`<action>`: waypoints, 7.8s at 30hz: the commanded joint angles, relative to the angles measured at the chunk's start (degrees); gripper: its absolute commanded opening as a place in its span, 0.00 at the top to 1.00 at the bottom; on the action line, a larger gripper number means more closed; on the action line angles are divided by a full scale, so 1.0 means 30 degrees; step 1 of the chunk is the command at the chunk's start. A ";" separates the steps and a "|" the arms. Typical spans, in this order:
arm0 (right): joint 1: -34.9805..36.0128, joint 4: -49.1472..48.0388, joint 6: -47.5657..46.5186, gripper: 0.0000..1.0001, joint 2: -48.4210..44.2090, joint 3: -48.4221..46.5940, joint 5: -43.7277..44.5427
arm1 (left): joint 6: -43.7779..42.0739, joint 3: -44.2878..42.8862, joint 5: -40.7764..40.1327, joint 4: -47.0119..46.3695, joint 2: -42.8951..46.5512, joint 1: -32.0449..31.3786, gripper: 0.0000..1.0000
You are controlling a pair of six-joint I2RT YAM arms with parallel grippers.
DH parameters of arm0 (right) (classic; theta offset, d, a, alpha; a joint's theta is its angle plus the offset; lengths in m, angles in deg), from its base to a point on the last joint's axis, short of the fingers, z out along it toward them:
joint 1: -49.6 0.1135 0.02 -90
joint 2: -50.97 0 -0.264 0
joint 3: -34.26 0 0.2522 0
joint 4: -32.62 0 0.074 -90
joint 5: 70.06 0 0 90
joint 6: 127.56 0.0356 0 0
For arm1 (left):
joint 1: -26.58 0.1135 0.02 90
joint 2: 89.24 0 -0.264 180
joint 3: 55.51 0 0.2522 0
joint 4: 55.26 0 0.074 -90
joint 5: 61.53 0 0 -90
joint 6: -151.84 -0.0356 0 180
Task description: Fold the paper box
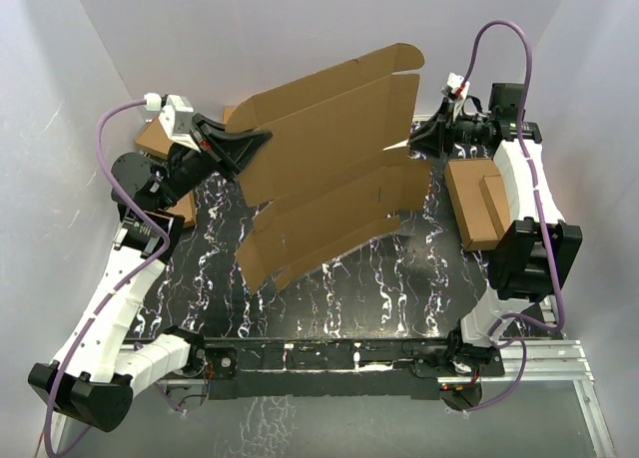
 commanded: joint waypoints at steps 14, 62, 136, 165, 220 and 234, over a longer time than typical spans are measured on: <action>0.1087 0.1654 -0.2911 0.60 -0.1463 0.0418 -0.2285 | 0.1641 0.0093 0.0861 -0.2839 0.0074 0.1057 1.00; 0.1651 -0.9225 0.7149 0.48 -0.4843 0.4377 -0.7034 | 1.0019 -0.0899 0.5442 -1.1199 -0.2811 0.2145 1.00; -0.5877 -1.1704 1.1054 0.15 -0.8286 0.8800 -0.2055 | -0.1619 -0.6053 0.3419 0.7476 -0.0576 0.2827 1.00; -0.1777 -2.0820 0.9456 0.86 -0.4236 1.8203 0.6557 | 0.4261 -0.4566 0.1140 0.4119 -0.0277 0.2855 1.00; -0.4318 -4.6937 3.7034 0.58 0.1796 1.4781 -0.2077 | 0.9324 -0.8215 0.0270 0.2565 -0.1666 0.2856 1.00; -0.3204 -4.7076 3.7071 0.40 0.1571 1.4392 -0.2448 | 1.0993 -0.8476 0.1528 0.0551 -0.2208 0.2858 1.00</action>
